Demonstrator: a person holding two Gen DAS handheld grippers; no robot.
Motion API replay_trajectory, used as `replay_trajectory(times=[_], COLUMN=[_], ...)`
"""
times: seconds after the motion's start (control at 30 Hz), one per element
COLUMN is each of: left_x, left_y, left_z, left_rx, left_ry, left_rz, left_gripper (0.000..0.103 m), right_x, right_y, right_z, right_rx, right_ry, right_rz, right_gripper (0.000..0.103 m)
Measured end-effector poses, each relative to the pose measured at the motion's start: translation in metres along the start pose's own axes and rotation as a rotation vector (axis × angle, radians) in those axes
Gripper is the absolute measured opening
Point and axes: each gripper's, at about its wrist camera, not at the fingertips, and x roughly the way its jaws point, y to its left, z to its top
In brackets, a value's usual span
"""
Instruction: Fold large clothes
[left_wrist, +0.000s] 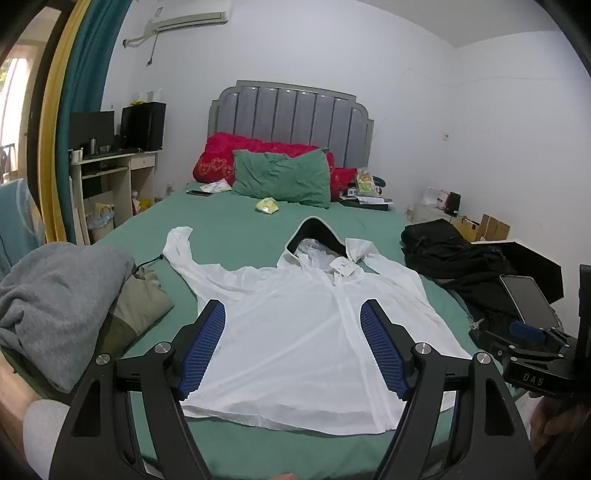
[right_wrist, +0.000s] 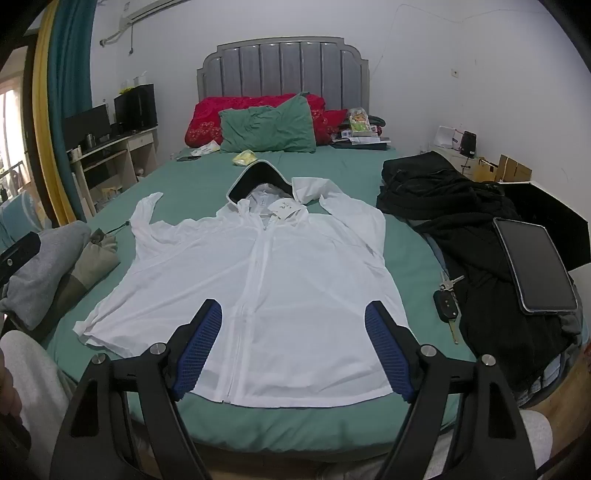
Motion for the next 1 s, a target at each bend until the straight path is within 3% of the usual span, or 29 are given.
replay_trajectory(times=[1.0], left_x=[0.0008], left_y=[0.0006], left_z=[-0.0065], left_rx=[0.011], left_ry=[0.012], left_rz=[0.007], left_gripper=[0.079], right_x=[0.0007], right_y=[0.0012], right_z=[-0.0005], right_rx=[0.004], right_ry=[0.003], right_rz=[0.004], right_gripper=[0.08])
